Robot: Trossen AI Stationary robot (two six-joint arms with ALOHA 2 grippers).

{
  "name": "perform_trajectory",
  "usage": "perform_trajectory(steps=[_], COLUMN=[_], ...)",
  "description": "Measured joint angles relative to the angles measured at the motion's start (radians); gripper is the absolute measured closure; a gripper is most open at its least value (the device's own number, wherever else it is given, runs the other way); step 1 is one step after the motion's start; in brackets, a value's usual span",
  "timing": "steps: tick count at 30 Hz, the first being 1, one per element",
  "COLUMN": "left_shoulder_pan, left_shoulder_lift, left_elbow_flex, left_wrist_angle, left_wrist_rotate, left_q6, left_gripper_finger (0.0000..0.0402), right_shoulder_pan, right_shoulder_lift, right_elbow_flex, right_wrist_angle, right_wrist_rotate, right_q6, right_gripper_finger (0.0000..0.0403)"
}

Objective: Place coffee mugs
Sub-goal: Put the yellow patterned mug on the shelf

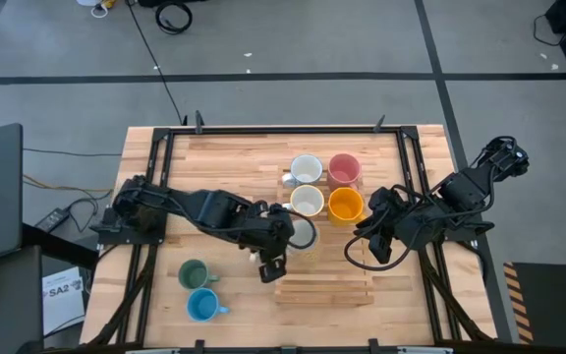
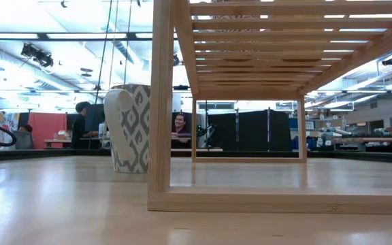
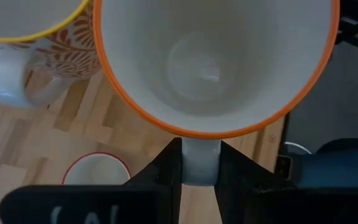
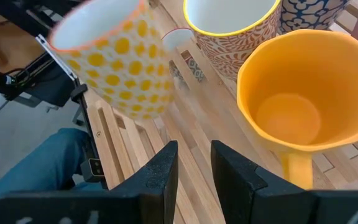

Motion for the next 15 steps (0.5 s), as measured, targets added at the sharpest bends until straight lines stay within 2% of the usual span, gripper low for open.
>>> perform_trajectory(steps=[15], left_shoulder_pan=[0.006], left_shoulder_lift=[0.022], left_elbow_flex=[-0.002], left_wrist_angle=[-0.031], left_wrist_rotate=[-0.105], left_q6=[-0.026], left_gripper_finger=[0.0331], right_shoulder_pan=[0.0], right_shoulder_lift=[0.0], right_elbow_flex=[0.0], right_wrist_angle=[0.0], right_wrist_rotate=[0.0], right_q6=[0.0], right_gripper_finger=[0.0302])
